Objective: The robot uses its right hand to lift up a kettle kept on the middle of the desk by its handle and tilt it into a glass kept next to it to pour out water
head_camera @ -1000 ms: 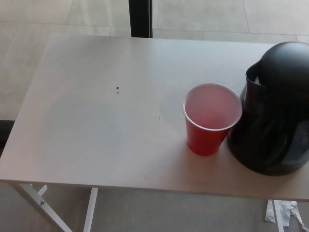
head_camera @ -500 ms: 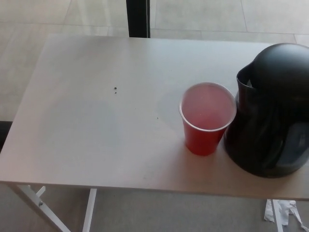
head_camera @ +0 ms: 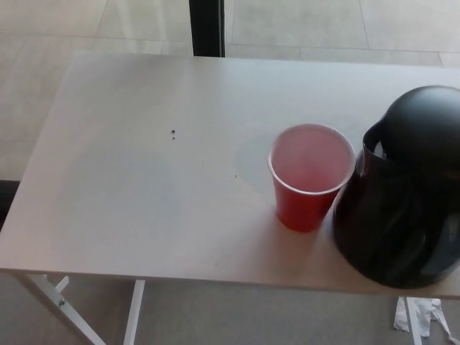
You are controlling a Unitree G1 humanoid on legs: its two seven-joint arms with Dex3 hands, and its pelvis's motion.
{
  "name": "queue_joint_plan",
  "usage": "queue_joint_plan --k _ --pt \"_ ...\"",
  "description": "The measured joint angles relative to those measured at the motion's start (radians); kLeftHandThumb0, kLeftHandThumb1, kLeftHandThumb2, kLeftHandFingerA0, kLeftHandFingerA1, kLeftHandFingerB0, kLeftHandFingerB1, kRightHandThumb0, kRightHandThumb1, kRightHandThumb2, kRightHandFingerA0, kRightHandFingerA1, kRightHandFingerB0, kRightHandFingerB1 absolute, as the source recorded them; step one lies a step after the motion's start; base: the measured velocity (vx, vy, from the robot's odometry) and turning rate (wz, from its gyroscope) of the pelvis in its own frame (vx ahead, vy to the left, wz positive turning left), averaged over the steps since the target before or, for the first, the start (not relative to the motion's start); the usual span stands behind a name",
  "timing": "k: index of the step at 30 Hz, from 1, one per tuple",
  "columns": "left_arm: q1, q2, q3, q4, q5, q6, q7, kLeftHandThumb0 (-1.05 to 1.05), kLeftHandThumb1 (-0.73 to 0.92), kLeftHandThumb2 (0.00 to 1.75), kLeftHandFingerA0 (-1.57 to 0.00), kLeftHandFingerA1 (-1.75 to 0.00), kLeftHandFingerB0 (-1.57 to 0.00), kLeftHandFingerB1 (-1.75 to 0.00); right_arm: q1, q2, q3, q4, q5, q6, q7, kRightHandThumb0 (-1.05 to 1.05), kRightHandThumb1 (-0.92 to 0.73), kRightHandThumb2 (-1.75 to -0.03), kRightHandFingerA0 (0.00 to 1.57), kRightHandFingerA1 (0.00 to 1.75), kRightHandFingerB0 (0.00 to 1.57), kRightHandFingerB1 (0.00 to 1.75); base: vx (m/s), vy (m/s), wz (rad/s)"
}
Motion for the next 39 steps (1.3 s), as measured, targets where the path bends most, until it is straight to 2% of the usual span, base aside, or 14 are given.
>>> queue_joint_plan --k 1,2,3,9,10,13,14,15,18,25,31,32,33,39 --pt "0.004 0.0 0.0 -0.004 0.0 0.0 0.0 -0.62 0.74 0.62 -0.52 -0.5 -0.35 -0.4 0.017 -0.02 0.012 -0.01 -0.002 -0.02 0.008 0.04 -0.51 -1.23 1.17 1.47 0.98 1.29 0.0 0.0 0.0" --pt "0.005 0.0 -0.001 -0.006 0.0 0.0 0.0 -0.64 0.57 0.95 -0.46 -0.6 -0.3 -0.52 0.026 -0.036 0.02 -0.018 -0.002 -0.036 0.015 0.08 -0.52 -1.22 1.16 1.45 1.0 1.28 0.0 0.0 0.0" --pt "0.005 0.0 -0.002 -0.007 0.0 0.0 0.001 -0.63 0.73 0.62 -0.53 -0.51 -0.37 -0.41 0.041 -0.047 0.025 -0.029 -0.001 -0.047 0.023 0.04 -0.5 -1.28 0.84 1.73 0.83 1.53 0.0 0.0 0.0" --pt "0.006 0.0 -0.002 -0.006 0.0 -0.003 0.003 -0.61 0.73 0.62 -0.53 -0.5 -0.36 -0.41 0.149 -0.082 0.015 -0.122 0.007 -0.082 0.037 -0.12 -0.55 -1.11 0.85 1.75 0.72 1.64 0.0 0.0 0.0" --pt "0.006 0.0 -0.002 -0.007 0.0 -0.003 0.003 -0.62 0.58 0.95 -0.47 -0.61 -0.31 -0.53 0.163 -0.082 0.005 -0.14 0.01 -0.074 0.035 -0.15 -0.54 -1.06 0.86 1.75 0.71 1.65 0.0 0.0 0.0" --pt "0.005 0.0 -0.002 -0.006 0.0 -0.003 0.004 -0.61 0.73 0.62 -0.53 -0.51 -0.35 -0.41 0.182 -0.081 -0.012 -0.168 0.015 -0.044 0.029 -0.11 -0.45 -1.23 0.88 1.75 0.69 1.7 0.0 0.0 0.0" --pt "0.005 0.0 -0.002 -0.006 0.0 -0.003 0.004 -0.62 0.72 0.62 -0.52 -0.5 -0.35 -0.4 0.184 -0.08 -0.016 -0.17 0.016 -0.037 0.027 -0.18 -0.44 -1.22 1.19 1.47 1.0 1.34 0.0 0.0 0.0" --pt "0.003 0.0 -0.002 -0.006 0.0 -0.003 0.003 -0.63 0.57 0.95 -0.45 -0.6 -0.28 -0.52 0.188 -0.078 -0.025 -0.171 0.019 -0.021 0.023 -0.15 -0.45 -1.21 0.9 1.75 0.66 1.75 0.0 0.0 0.0" --pt "0.004 0.0 -0.002 -0.007 0.0 -0.003 0.003 -0.64 0.58 0.95 -0.44 -0.6 -0.29 -0.52 0.189 -0.068 -0.037 -0.176 0.017 0.012 0.005 -0.15 -0.48 -1.15 0.91 1.75 0.64 1.75 0.0 0.0 0.0" --pt "0.005 -0.004 -0.003 -0.007 0.0 -0.003 0.003 -0.64 0.74 0.62 -0.52 -0.5 -0.35 -0.41 0.187 0.002 -0.07 -0.207 0.025 0.104 -0.044 -0.18 -0.5 -1.22 1.26 1.53 0.96 1.35 0.0 0.0 0.0" --pt "0.006 -0.007 -0.004 -0.007 0.0 -0.003 0.003 -0.62 0.74 0.62 -0.52 -0.5 -0.34 -0.41 0.169 0.075 -0.103 -0.248 0.038 0.18 -0.079 -0.14 -0.68 -1.01 0.97 1.75 0.56 1.75 0.0 0.0 0.0" --pt "0.006 -0.007 -0.004 -0.007 0.0 -0.003 0.003 -0.64 0.58 0.96 -0.45 -0.6 -0.27 -0.52 0.164 0.085 -0.108 -0.256 0.042 0.193 -0.083 -0.11 -0.67 -1.06 0.98 1.75 0.59 1.75 0.0 0.0 0.0" --pt "0.006 -0.007 -0.004 -0.008 0.0 -0.003 0.003 -0.63 0.74 0.62 -0.52 -0.51 -0.34 -0.42 0.16 0.095 -0.113 -0.264 0.047 0.207 -0.087 -0.14 -0.6 -1.21 1.28 1.59 0.94 1.37 0.0 0.0 0.0" --pt "0.008 -0.007 -0.004 -0.011 0.0 -0.003 0.003 -0.64 0.75 0.62 -0.51 -0.5 -0.35 -0.41 0.112 0.128 -0.131 -0.293 0.067 0.292 -0.1 -0.11 -0.59 -1.19 0.95 1.75 0.61 1.75 0.0 0.0 0.0"
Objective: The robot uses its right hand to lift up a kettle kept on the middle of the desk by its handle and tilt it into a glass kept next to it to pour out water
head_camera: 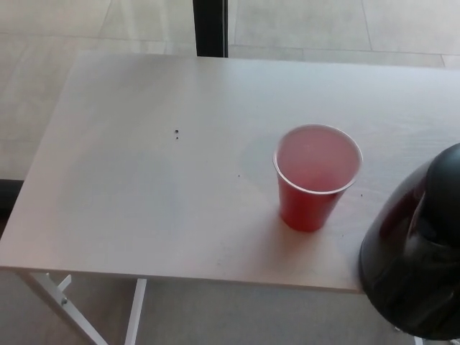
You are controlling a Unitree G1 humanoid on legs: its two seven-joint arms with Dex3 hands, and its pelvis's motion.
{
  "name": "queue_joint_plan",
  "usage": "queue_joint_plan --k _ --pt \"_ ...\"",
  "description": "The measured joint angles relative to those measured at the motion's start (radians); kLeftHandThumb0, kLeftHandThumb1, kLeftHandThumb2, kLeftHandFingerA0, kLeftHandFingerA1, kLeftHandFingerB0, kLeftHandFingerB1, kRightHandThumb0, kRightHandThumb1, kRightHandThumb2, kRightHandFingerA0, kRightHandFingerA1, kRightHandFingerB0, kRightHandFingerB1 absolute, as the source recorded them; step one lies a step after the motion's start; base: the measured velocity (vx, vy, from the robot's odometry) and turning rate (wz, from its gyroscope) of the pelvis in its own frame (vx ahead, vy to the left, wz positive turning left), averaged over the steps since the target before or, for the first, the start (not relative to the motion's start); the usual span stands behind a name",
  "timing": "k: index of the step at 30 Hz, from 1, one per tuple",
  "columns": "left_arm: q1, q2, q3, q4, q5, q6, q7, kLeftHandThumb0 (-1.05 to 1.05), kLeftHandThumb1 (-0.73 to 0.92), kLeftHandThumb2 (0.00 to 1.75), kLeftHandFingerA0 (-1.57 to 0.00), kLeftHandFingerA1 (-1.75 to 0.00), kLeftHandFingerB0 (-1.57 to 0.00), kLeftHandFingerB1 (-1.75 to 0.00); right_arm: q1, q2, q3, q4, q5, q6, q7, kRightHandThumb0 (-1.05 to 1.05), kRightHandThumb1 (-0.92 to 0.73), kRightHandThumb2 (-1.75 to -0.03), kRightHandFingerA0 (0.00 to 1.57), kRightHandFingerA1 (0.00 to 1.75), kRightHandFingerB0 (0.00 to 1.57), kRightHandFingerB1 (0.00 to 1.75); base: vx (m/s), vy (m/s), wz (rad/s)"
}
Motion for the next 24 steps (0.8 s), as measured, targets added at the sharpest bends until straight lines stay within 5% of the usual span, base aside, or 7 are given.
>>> queue_joint_plan --k 5,6,12,15,16,19,24 --pt "0.001 0.0 0.0 -0.002 0.0 0.0 0.0 -0.65 0.59 0.95 -0.46 -0.61 -0.29 -0.53 -0.068 0.005 -0.013 -0.001 0.003 0.076 -0.01 -0.12 -0.59 -1.19 0.96 1.75 0.59 1.75 0.0 0.0 0.0" --pt "0.001 0.0 0.0 -0.002 0.0 0.0 0.0 -0.63 0.75 0.62 -0.52 -0.49 -0.34 -0.4 -0.084 0.005 -0.015 -0.002 0.003 0.091 -0.012 -0.12 -0.57 -1.21 0.99 1.75 0.64 1.75 0.0 0.0 0.0" --pt "0.002 0.0 0.0 -0.002 0.0 0.0 0.0 -0.64 0.75 0.63 -0.52 -0.5 -0.35 -0.41 -0.194 0.005 -0.025 -0.001 0.007 0.183 -0.023 -0.16 -0.52 -1.3 0.96 1.75 0.67 1.75 0.0 0.0 0.0" --pt "0.002 0.0 0.0 -0.002 0.0 0.0 0.0 -0.65 0.59 0.95 -0.44 -0.6 -0.29 -0.52 -0.243 0.005 -0.029 -0.001 0.012 0.228 -0.029 -0.17 -0.7 -0.74 0.97 1.75 0.62 1.6 0.0 0.0 0.0" --pt "0.002 0.0 0.0 -0.002 0.0 0.0 0.0 -0.63 0.75 0.62 -0.5 -0.48 -0.33 -0.4 -0.26 0.005 -0.029 0.001 0.012 0.24 -0.031 -0.2 -0.71 -0.78 0.97 1.75 0.58 1.67 0.0 0.0 0.0" --pt "0.003 0.0 0.0 -0.001 0.0 0.0 0.0 -0.65 0.58 0.95 -0.47 -0.61 -0.28 -0.52 -0.323 0.005 -0.031 0.009 0.014 0.293 -0.042 -0.14 -0.62 -1.06 0.96 1.75 0.57 1.74 0.0 0.0 0.0" --pt "0.006 0.0 0.0 -0.004 0.0 0.0 -0.001 -0.64 0.74 0.62 -0.53 -0.51 -0.34 -0.41 -0.433 0.005 -0.044 0.048 0.016 0.374 -0.072 -0.13 -0.49 -1.29 0.95 1.75 0.65 1.72 0.0 0.0 0.0"
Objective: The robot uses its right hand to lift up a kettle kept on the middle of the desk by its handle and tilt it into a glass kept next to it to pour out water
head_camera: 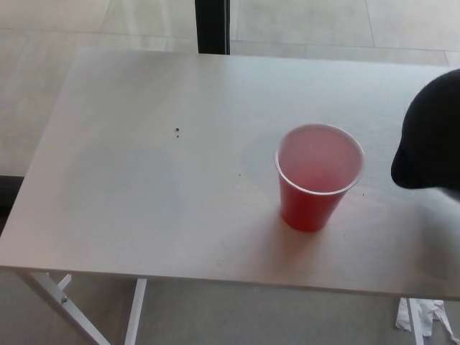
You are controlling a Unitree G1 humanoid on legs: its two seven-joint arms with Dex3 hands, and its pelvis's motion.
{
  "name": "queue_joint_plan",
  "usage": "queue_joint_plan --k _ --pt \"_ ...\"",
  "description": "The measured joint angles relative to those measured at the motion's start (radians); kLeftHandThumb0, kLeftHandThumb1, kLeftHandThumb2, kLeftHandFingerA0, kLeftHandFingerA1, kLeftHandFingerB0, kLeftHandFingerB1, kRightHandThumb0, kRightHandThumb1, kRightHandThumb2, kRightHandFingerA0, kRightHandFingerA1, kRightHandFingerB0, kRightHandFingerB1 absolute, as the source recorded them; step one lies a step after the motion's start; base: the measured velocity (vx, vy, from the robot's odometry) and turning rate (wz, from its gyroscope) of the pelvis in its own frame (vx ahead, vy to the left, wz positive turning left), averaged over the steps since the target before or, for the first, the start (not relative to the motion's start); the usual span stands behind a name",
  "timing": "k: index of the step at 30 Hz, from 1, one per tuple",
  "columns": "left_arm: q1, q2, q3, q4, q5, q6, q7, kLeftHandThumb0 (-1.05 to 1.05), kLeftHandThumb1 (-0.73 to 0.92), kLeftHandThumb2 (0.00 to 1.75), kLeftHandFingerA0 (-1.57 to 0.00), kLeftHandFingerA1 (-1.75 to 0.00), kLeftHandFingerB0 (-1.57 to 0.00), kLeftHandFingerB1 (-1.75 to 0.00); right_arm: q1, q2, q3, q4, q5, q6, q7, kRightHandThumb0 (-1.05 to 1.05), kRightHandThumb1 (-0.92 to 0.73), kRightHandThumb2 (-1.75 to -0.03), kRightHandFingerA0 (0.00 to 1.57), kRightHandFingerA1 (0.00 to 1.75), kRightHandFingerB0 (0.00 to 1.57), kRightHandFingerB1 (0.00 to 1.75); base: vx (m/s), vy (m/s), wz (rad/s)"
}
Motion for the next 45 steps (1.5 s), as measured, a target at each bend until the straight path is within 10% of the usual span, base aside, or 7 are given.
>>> queue_joint_plan --k 8,19,22,23,28,29,45 --pt "-0.001 0.004 0.001 -0.005 0.0 0.0 0.0 -0.65 0.59 0.96 -0.47 -0.61 -0.3 -0.54 -0.198 0.0 -0.017 0.136 0.002 0.098 -0.071 -0.27 -0.49 -1.25 0.98 1.75 0.77 1.67 0.0 0.0 0.0" --pt "-0.002 0.01 -0.007 -0.009 0.001 0.0 0.0 -0.64 0.76 0.63 -0.53 -0.51 -0.34 -0.41 -0.326 0.028 -0.005 0.265 -0.018 0.152 -0.192 -0.17 -0.52 -1.19 0.94 1.75 0.63 1.71 0.0 0.0 0.0" --pt "-0.009 0.012 -0.007 -0.007 0.001 0.0 -0.002 -0.64 0.75 0.62 -0.53 -0.51 -0.34 -0.41 -0.354 0.028 0.016 0.291 -0.027 0.153 -0.217 -0.27 -0.48 -1.18 1.23 1.46 0.97 1.31 0.0 0.0 0.0" --pt "-0.01 0.012 -0.007 -0.007 0.001 0.0 -0.002 -0.67 0.59 0.95 -0.46 -0.61 -0.29 -0.53 -0.356 0.028 0.02 0.295 -0.029 0.152 -0.22 -0.16 -0.43 -1.23 0.99 1.75 0.7 1.73 0.0 0.0 0.0" --pt "-0.016 0.014 -0.007 -0.003 0.0 0.0 -0.003 -0.65 0.75 0.62 -0.52 -0.5 -0.33 -0.41 -0.384 0.028 0.055 0.327 -0.045 0.148 -0.242 -0.17 -0.41 -1.27 1.02 1.75 0.73 1.71 0.0 0.0 0.0" --pt "-0.016 0.014 -0.007 -0.005 0.0 0.0 -0.003 -0.65 0.76 0.63 -0.52 -0.5 -0.32 -0.4 -0.385 0.028 0.065 0.329 -0.048 0.141 -0.241 -0.27 -0.37 -1.21 1.3 1.47 1.13 1.37 0.0 0.0 0.0" --pt "-0.027 0.014 -0.007 -0.011 0.0 0.0 -0.003 -0.68 0.6 0.98 -0.48 -0.63 -0.29 -0.54 -0.366 0.027 0.257 0.34 -0.118 0.031 -0.214 -0.26 -0.31 -1.39 0.99 1.75 0.91 1.47 0.0 0.0 0.0"
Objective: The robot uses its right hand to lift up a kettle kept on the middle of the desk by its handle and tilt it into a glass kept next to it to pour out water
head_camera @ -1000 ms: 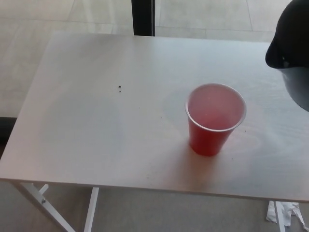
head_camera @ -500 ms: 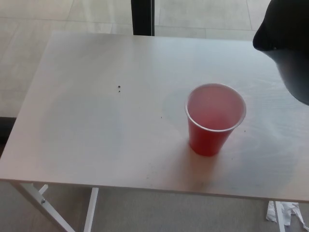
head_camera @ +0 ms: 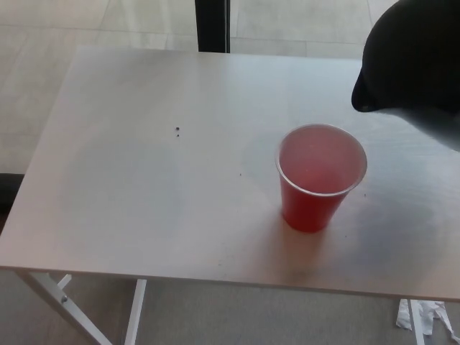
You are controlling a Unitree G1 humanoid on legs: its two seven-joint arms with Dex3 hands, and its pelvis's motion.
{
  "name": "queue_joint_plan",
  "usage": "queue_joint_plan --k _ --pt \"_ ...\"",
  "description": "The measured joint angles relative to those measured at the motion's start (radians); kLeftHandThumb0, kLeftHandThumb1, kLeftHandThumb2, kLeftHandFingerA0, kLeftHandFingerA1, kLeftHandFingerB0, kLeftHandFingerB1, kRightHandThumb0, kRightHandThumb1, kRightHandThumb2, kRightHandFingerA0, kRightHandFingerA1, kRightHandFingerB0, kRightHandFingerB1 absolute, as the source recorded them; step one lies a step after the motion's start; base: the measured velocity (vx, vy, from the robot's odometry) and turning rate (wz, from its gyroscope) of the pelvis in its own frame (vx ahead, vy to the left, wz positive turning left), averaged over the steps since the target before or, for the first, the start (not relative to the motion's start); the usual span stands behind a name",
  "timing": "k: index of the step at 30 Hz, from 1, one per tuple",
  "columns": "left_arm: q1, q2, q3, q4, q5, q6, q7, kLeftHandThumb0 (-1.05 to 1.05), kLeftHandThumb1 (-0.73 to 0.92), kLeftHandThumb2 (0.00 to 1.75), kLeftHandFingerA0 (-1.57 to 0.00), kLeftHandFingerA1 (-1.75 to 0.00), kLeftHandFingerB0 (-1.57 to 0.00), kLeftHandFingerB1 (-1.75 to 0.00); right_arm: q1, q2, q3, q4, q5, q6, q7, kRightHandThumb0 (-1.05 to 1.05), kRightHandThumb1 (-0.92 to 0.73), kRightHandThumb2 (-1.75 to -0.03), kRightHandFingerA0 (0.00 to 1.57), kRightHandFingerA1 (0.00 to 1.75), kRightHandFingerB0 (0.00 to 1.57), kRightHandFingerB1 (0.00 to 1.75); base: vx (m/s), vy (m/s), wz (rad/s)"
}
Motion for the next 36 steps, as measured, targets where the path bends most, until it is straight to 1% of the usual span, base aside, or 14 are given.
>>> queue_joint_plan --k 5,6,7,9,10,21,22,24,25,28,29,30,34,36 --pt "0.0 0.0 0.0 -0.006 0.0 0.0 0.0 -0.67 0.6 0.98 -0.47 -0.62 -0.29 -0.53 0.022 0.0 0.049 -0.004 -0.024 -0.033 0.0 -0.23 -0.39 -1.32 1.01 1.75 0.9 1.54 0.0 0.0 0.0" --pt "0.0 0.0 0.0 -0.007 0.0 0.0 0.0 -0.67 0.77 0.63 -0.53 -0.51 -0.34 -0.41 0.025 0.0 0.054 -0.004 -0.028 -0.038 0.0 -0.24 -0.38 -1.31 1.0 1.75 0.89 1.55 0.0 0.0 0.0" --pt "0.0 0.0 0.0 -0.007 0.0 0.0 0.0 -0.68 0.6 0.98 -0.47 -0.61 -0.28 -0.53 0.028 0.0 0.061 -0.004 -0.033 -0.046 0.0 -0.24 -0.38 -1.31 0.99 1.75 0.88 1.56 0.0 0.0 0.0" --pt "0.0 0.0 0.0 -0.01 0.0 0.0 0.0 -0.66 0.77 0.63 -0.53 -0.52 -0.33 -0.42 0.031 0.0 0.073 -0.007 -0.041 -0.058 0.0 -0.24 -0.4 -1.26 0.97 1.75 0.85 1.56 0.0 0.0 0.0" --pt "0.0 0.0 0.0 -0.012 0.0 0.0 0.0 -0.67 0.6 0.98 -0.47 -0.63 -0.28 -0.53 0.031 0.0 0.08 -0.009 -0.047 -0.065 0.0 -0.29 -0.42 -1.16 1.23 1.39 1.05 1.27 0.0 0.0 0.0" --pt "-0.004 0.0 0.0 -0.018 0.0 0.0 0.0 -0.67 0.77 0.63 -0.54 -0.54 -0.33 -0.42 0.032 -0.006 0.109 -0.034 -0.085 -0.144 0.013 -0.2 -0.39 -1.3 0.95 1.75 0.83 1.56 0.0 0.0 0.0" --pt "-0.003 0.0 0.0 -0.02 0.0 0.0 0.0 -0.68 0.6 0.98 -0.48 -0.63 -0.28 -0.53 0.032 -0.007 0.11 -0.034 -0.088 -0.151 0.015 -0.2 -0.41 -1.26 0.91 1.73 0.83 1.44 0.0 0.0 0.0" --pt "-0.003 0.0 0.0 -0.024 0.0 0.0 0.0 -0.67 0.76 0.64 -0.55 -0.51 -0.35 -0.42 0.032 -0.01 0.114 -0.037 -0.096 -0.166 0.019 -0.25 -0.47 -1.15 1.2 1.35 0.96 1.13 0.0 0.0 0.0" --pt "-0.003 0.0 0.0 -0.026 0.0 0.0 0.0 -0.69 0.59 0.97 -0.5 -0.62 -0.31 -0.53 0.032 -0.012 0.116 -0.039 -0.098 -0.173 0.021 -0.26 -0.52 -1.04 0.88 1.46 0.89 1.2 0.0 0.0 0.0" --pt "-0.006 0.001 0.0 -0.026 0.0 0.0 0.001 -0.67 0.75 0.63 -0.55 -0.52 -0.35 -0.42 0.032 -0.019 0.123 -0.043 -0.105 -0.195 0.029 -0.25 -0.52 -1.06 0.87 1.73 0.74 1.48 0.0 0.0 0.0" --pt "-0.007 0.001 0.0 -0.026 0.0 0.0 0.001 -0.69 0.6 0.97 -0.53 -0.64 -0.32 -0.54 0.032 -0.021 0.126 -0.043 -0.107 -0.204 0.032 -0.25 -0.41 -1.19 0.91 1.71 0.75 1.49 0.0 0.0 0.0" --pt "-0.009 0.001 0.0 -0.026 0.0 0.0 0.001 -0.66 0.76 0.62 -0.58 -0.57 -0.36 -0.44 0.032 -0.023 0.128 -0.043 -0.109 -0.21 0.035 -0.19 -0.4 -1.26 0.91 1.68 0.83 1.52 0.0 0.0 0.0" --pt "-0.012 0.001 0.0 -0.026 0.0 0.0 0.0 -0.68 0.59 0.98 -0.49 -0.64 -0.3 -0.54 0.032 -0.03 0.135 -0.043 -0.119 -0.238 0.049 -0.22 -0.41 -1.3 0.92 1.73 0.8 1.6 0.0 0.0 0.0" --pt "-0.013 0.001 0.0 -0.026 0.0 0.0 0.001 -0.67 0.77 0.63 -0.55 -0.55 -0.36 -0.44 0.032 -0.033 0.14 -0.052 -0.125 -0.25 0.057 -0.17 -0.39 -1.34 0.92 1.75 0.79 1.63 0.0 0.0 0.0"
